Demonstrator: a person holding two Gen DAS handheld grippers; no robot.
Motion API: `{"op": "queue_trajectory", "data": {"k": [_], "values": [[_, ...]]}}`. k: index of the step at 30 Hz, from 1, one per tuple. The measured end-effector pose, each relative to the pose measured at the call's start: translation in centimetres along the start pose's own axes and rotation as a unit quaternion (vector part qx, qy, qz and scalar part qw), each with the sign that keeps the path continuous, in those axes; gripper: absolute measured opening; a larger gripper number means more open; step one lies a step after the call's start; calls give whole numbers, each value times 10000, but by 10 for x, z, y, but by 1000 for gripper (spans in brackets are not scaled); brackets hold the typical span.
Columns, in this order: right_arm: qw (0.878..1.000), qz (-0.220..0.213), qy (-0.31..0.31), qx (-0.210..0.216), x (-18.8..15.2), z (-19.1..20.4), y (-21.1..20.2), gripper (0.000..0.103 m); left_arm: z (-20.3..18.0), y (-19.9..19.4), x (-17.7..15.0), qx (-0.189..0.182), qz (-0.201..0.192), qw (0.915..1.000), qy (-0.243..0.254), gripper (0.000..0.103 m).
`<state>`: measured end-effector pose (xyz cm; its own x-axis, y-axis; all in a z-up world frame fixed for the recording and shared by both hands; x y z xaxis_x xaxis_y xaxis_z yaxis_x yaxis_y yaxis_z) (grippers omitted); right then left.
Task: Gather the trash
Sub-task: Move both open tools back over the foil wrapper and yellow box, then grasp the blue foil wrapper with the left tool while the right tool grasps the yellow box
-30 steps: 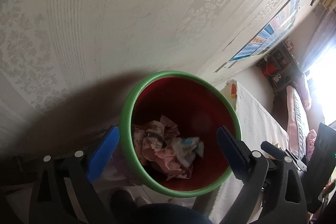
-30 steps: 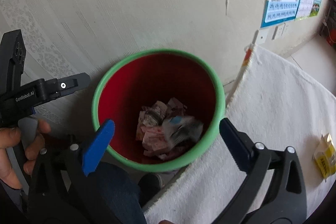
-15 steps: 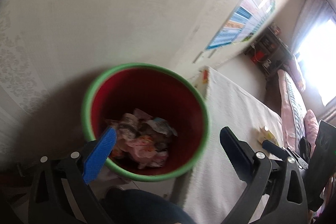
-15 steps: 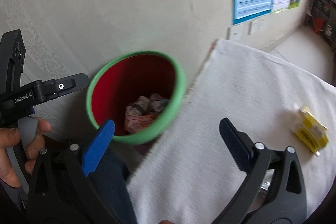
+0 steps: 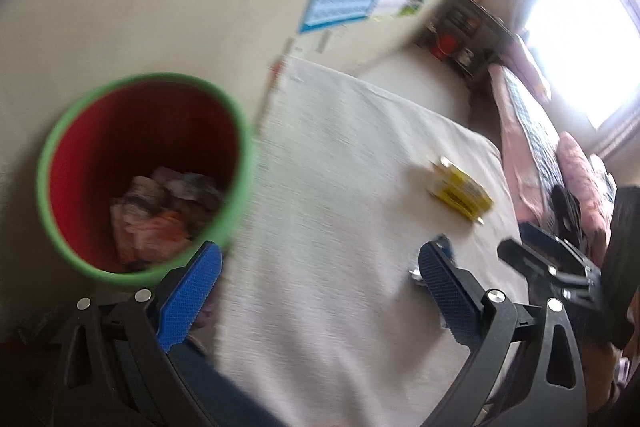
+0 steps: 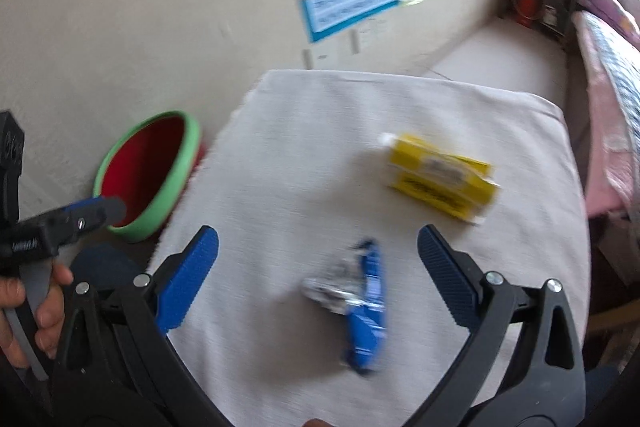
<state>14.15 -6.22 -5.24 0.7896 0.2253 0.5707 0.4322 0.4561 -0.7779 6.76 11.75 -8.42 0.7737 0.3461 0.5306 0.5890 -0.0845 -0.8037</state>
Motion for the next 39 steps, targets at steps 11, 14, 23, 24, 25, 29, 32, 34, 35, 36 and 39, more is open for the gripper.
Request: {"op": "queue_trajectory", "data": {"k": [11, 14, 23, 24, 25, 29, 32, 34, 35, 36, 39], "values": [[9978, -204, 371, -501, 2, -98, -29, 98, -114, 44, -18, -443, 487, 9952, 730, 95], [9968, -246, 531, -544, 0, -118, -35, 98, -138, 59, -27, -595, 698, 9923, 832, 95], [9953, -261, 789, -496, -11, -147, -38, 98, -163, 113, -63, -411, 1532, 9857, 573, 93], [9951, -262, 811, -495, -11, -151, -39, 98, -165, 116, -65, -423, 1568, 9852, 547, 92], [9947, -273, 855, -504, -12, -155, -39, 98, -168, 121, -67, -432, 1613, 9845, 530, 85], [9935, -290, 978, -506, -11, -165, -39, 98, -174, 139, -79, -476, 1886, 9799, 433, 39], [9932, -274, 1011, -506, -10, -168, -35, 98, -176, 139, -78, -571, 1836, 9803, 454, 28], [9935, -261, 996, -490, -8, -167, -31, 98, -176, 134, -74, -615, 1745, 9814, 508, 24], [9938, -245, 970, -482, -7, -165, -29, 98, -175, 132, -71, -613, 1695, 9821, 548, 23], [9942, -227, 945, -469, -6, -163, -26, 98, -173, 129, -68, -588, 1653, 9828, 583, 22], [9954, -174, 847, -423, -2, -155, -16, 98, -163, 121, -55, -433, 1453, 9860, 694, 20]]}}
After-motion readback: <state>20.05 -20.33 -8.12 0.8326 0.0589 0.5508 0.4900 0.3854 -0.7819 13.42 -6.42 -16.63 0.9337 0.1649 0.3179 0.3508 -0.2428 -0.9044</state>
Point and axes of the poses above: each gripper's, at about its wrist camera, not at the fingertips, and y roughly the way its jaws point, z to its left, x to its top, the point moved 9 cm from there along y, roughly the way its jaws point, and after that the axes turned 8 degrees about y, right-handed, at the moved point
